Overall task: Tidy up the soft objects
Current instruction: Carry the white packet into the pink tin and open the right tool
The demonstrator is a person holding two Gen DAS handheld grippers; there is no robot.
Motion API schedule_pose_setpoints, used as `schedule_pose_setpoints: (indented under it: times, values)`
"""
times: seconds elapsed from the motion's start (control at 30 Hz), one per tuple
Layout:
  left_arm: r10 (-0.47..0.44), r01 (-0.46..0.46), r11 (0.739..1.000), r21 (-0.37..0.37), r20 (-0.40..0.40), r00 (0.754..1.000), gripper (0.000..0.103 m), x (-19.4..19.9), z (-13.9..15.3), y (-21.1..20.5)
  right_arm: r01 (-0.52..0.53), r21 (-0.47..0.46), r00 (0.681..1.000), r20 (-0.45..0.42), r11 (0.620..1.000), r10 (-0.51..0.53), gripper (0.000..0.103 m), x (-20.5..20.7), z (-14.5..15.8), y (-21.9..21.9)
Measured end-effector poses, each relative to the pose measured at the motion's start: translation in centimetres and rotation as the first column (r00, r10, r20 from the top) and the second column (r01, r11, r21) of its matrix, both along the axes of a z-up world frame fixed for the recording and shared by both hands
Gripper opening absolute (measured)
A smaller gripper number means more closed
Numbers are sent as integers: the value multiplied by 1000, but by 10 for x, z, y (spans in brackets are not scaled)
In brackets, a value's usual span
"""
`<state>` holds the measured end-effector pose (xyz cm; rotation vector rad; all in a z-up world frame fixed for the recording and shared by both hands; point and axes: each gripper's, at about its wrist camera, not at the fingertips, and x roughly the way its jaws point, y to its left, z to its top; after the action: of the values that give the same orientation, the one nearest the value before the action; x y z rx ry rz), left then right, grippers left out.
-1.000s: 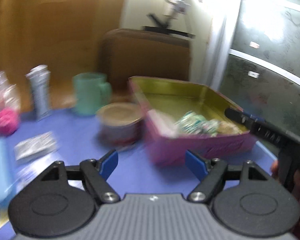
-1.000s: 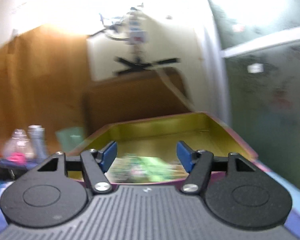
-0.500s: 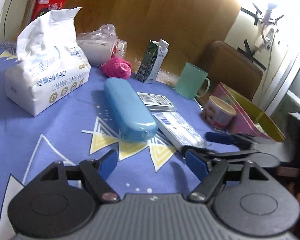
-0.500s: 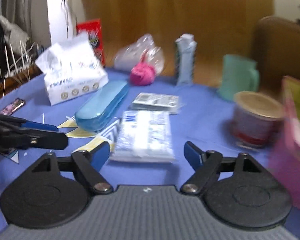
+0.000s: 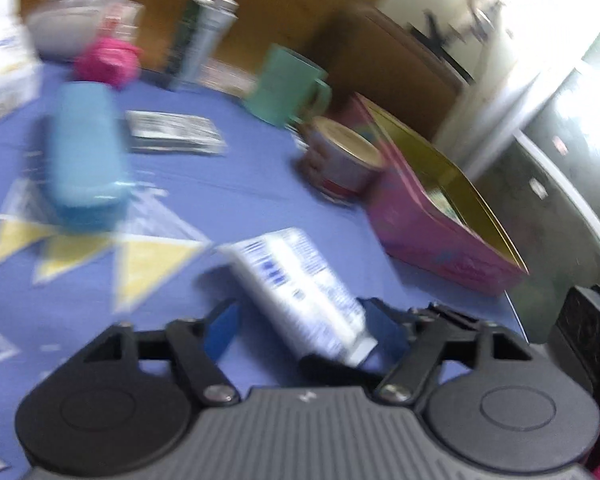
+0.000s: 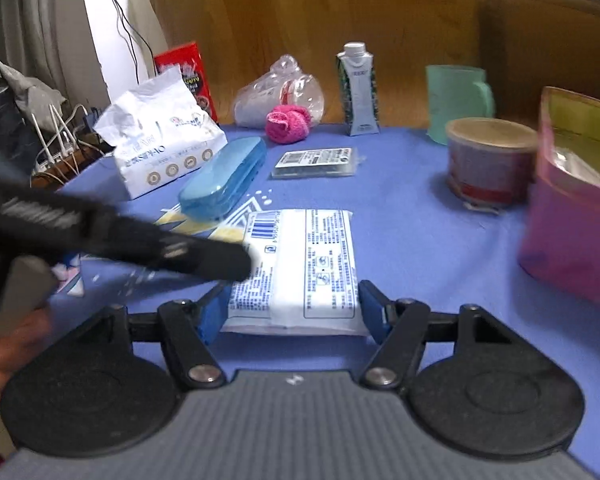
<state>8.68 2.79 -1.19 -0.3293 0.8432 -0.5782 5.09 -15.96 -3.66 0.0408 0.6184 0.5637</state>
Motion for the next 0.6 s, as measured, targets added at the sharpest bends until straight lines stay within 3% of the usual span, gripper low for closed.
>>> schedule_pose_setpoints:
  times: [0.1,0.17,0.23,0.4,0.5,0.6]
  values:
    - [-44,41,996,73,37,998,39,2,7,-32,41,-9,998,46,999,-40,70,-20,-4,-11]
    - [-83,78,994,73,71,994,39,5,20,-50,98,-23,990,107,995,-95,70,-29,0,-21]
    - [-127,118,990,76,117,985,38,10,39,-74,149,22,978,141,989,-151,70,-30,8,-40]
    - [-206,160,971,178,282,937,42,28,76,-148,289,84,916,265,954,-301,71,-23,36,-83]
    - [-217,159,964,211,289,933,42,53,80,-185,356,115,885,277,927,-374,71,-3,44,-107]
    - [-212,146,959,243,274,938,47,81,74,-212,403,132,874,236,906,-424,71,26,43,-130]
